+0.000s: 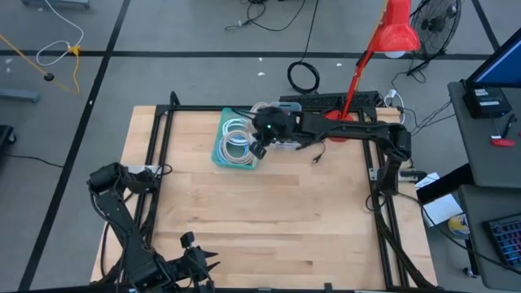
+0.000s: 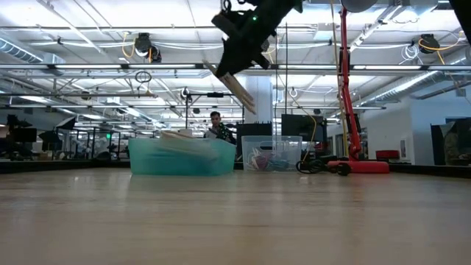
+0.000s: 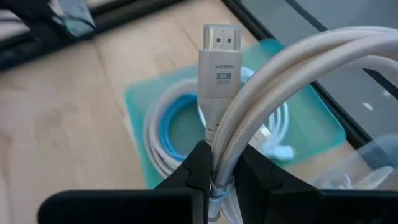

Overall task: Pick and place items into bin
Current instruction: Put the light brown HDMI cable into the green bin

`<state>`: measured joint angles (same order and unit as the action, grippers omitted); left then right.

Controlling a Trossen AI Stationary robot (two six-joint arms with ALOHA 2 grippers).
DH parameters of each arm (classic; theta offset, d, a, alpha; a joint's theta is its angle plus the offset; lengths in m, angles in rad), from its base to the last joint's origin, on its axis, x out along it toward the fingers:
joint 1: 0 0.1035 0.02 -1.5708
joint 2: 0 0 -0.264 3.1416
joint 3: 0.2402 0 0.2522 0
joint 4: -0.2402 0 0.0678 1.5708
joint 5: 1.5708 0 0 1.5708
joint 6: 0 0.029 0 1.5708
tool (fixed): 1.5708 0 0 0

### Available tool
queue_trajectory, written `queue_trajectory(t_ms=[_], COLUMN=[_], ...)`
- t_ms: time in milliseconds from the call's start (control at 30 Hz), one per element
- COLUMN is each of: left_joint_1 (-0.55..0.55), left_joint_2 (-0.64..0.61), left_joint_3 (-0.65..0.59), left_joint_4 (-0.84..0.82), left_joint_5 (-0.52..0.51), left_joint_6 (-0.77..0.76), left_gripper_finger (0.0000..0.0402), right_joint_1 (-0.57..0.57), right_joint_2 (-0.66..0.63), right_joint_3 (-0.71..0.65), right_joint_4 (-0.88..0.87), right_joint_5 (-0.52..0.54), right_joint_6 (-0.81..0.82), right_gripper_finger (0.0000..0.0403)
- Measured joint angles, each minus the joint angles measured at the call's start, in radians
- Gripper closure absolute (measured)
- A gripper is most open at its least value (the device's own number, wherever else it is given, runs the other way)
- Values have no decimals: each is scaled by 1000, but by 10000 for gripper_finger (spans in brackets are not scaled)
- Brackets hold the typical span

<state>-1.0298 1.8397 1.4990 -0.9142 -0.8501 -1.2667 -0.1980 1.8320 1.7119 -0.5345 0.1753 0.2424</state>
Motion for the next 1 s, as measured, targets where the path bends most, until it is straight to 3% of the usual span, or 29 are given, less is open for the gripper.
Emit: queue_trajectory(t_ms=[167, 367, 533, 667, 800, 900, 1000], left_joint_1=[0, 1, 5, 5, 7, 25, 65], left_joint_2=[0, 0, 0, 0, 0, -1, -1], left_joint_3=[0, 0, 0, 0, 0, 0, 0], left_joint_4=[0, -5, -27, -76, -209, -390, -585], left_joint_5=[2, -12, -16, -45, -144, -202, -162], left_joint_6=[2, 25, 18, -41, -227, -500, -800], left_gripper_finger=[289, 289, 289, 289, 289, 289, 289], right_joint_1=[7, 98, 245, 406, 558, 670, 772], right_joint_2=[0, 0, 0, 0, 0, 0, 0], right_joint_3=[1, 1, 1, 1, -14, -17, -19], right_joint_4=[44, 35, -65, -181, -228, -300, -383], right_joint_5=[-51, -45, -27, 78, 162, 240, 311], right_joint_6=[-26, -280, -510, -638, -655, -637, -632], right_gripper_finger=[369, 369, 369, 369, 369, 369, 367])
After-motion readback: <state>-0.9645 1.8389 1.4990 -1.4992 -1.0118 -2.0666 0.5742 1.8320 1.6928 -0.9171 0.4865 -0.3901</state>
